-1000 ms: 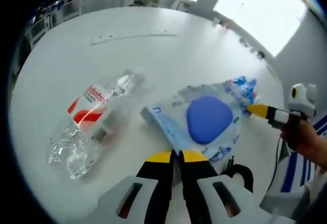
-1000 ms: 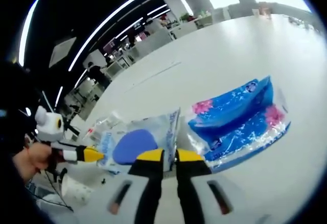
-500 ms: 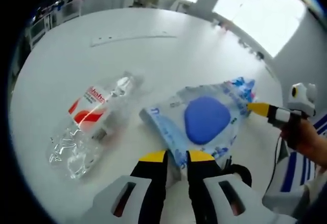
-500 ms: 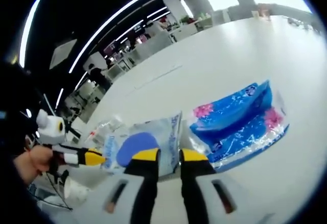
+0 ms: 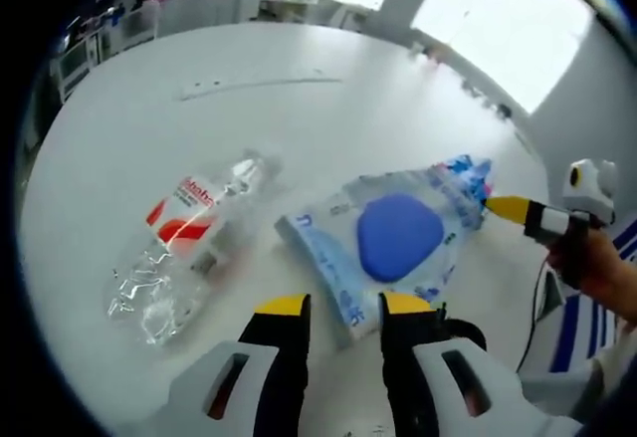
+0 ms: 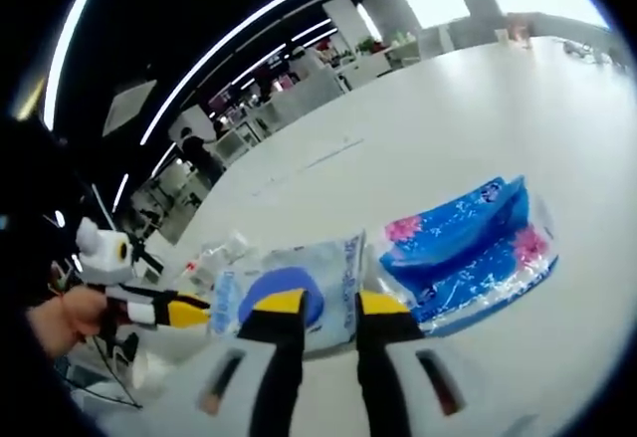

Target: Arrange the tabletop items into an orderly group along one side of the table until the central work area is clear of visible clutter.

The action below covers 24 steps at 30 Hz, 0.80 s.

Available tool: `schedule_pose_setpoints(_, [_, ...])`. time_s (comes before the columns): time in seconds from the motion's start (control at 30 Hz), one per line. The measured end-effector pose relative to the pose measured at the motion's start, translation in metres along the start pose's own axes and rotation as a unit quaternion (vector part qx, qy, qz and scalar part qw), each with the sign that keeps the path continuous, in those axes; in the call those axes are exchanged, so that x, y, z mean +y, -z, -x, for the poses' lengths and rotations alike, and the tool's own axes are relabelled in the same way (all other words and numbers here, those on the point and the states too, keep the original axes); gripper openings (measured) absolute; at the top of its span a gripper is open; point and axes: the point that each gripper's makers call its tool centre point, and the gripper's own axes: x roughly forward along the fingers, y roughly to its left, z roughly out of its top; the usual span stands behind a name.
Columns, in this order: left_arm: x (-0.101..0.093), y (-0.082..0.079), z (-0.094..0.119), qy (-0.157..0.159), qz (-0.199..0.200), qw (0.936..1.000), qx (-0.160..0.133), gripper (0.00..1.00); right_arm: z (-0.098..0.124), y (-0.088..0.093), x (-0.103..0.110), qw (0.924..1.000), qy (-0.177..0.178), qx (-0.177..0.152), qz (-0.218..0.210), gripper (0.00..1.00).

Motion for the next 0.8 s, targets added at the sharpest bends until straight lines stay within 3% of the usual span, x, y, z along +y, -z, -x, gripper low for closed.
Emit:
schedule_pose_setpoints(0.6, [-0.005,-0.010,0.021,0.000,-0.011,0.9996,-0.027,0.43,0.009,-0.012,0.012,0.9996,-0.022,-0.008,0.019,0.30])
schedule_pose_setpoints(0.8, [-0.011,-0.011,0.031,0.007,-0.021,0.9990,-0.040,0.60,0.014,-0.013,0.021,0.9987,-0.035,-0.005,0.037,0.40])
